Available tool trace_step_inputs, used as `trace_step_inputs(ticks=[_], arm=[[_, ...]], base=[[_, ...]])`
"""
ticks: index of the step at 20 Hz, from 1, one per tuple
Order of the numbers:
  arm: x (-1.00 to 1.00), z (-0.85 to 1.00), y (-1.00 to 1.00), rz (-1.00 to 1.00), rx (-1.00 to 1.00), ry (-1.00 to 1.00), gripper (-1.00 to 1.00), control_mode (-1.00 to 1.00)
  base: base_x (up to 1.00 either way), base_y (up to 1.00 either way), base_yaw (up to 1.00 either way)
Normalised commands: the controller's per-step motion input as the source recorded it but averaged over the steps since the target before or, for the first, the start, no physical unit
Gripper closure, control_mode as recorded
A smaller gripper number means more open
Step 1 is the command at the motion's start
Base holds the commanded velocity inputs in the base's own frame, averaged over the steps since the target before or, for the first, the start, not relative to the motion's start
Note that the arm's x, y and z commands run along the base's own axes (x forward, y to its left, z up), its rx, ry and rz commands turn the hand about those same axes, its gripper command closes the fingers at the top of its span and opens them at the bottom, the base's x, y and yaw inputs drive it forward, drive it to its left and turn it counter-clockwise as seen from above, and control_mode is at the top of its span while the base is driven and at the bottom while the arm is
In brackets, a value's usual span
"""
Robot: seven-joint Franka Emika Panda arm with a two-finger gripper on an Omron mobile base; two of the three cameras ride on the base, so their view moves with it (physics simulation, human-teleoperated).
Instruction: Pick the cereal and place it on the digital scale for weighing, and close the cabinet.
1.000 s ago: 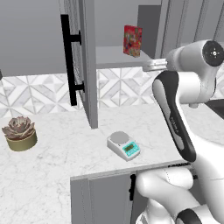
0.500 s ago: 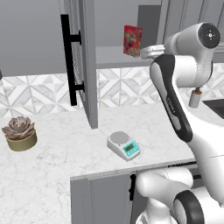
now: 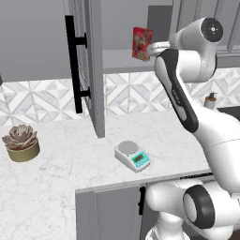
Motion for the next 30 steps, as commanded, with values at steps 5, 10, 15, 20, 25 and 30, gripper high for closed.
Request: trace_step_inputs(ticks=[5, 10, 15, 20, 25, 30], arm=[[0.46, 0.0, 0.0, 0.0, 0.0, -0.01, -1.0, -1.0], [0.38, -0.04, 0.0, 0.0, 0.0, -0.08, -1.0, -1.0], [0.4, -0.09, 0.0, 0.0, 0.0, -0.03, -1.0, -1.0], [0.4, 0.0, 0.0, -0.03, 0.0, 0.0, -1.0, -1.0], [0.34, 0.0, 0.0, -0.02, 0.0, 0.0, -1.0, -1.0], [0.33, -0.03, 0.01, 0.0, 0.0, -0.04, -1.0, -1.0]], base=[[0.0, 0.0, 0.0], [0.0, 0.0, 0.0], [0.0, 0.0, 0.0], [0.0, 0.0, 0.0], [0.0, 0.0, 0.0], [0.0, 0.0, 0.0]])
